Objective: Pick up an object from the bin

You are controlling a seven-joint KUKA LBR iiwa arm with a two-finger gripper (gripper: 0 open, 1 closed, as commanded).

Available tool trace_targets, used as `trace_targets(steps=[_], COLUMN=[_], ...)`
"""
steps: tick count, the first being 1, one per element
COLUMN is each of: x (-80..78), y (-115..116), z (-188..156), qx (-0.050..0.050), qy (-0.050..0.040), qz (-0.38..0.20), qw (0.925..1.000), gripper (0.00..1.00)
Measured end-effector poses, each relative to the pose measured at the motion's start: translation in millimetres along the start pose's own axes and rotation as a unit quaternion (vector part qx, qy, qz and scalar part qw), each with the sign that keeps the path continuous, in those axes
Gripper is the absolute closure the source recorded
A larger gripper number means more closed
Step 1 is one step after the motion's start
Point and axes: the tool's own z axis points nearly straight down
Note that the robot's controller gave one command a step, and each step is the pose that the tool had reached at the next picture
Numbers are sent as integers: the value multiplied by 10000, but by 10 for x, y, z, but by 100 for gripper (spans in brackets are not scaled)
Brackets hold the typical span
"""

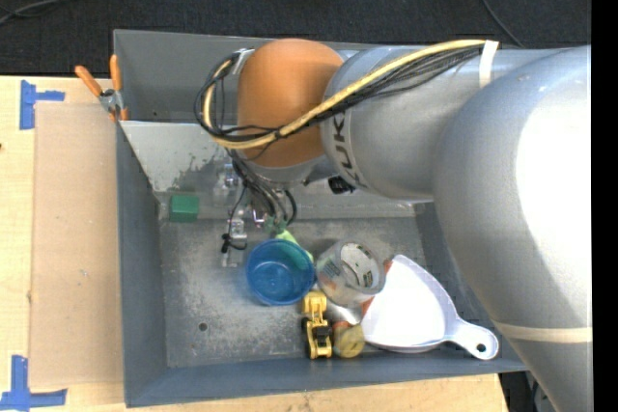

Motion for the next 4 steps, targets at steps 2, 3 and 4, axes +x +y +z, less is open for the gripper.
trace_targets(steps=[2,3,4], x=[85,48,-26], y=[-193,-351,-365], z=[82,143,-533], qx=[-3,8,3], qy=[0,9,15], qz=[-900,-1368,-1339], qw=[9959,9906,9910], gripper=[0,0,0])
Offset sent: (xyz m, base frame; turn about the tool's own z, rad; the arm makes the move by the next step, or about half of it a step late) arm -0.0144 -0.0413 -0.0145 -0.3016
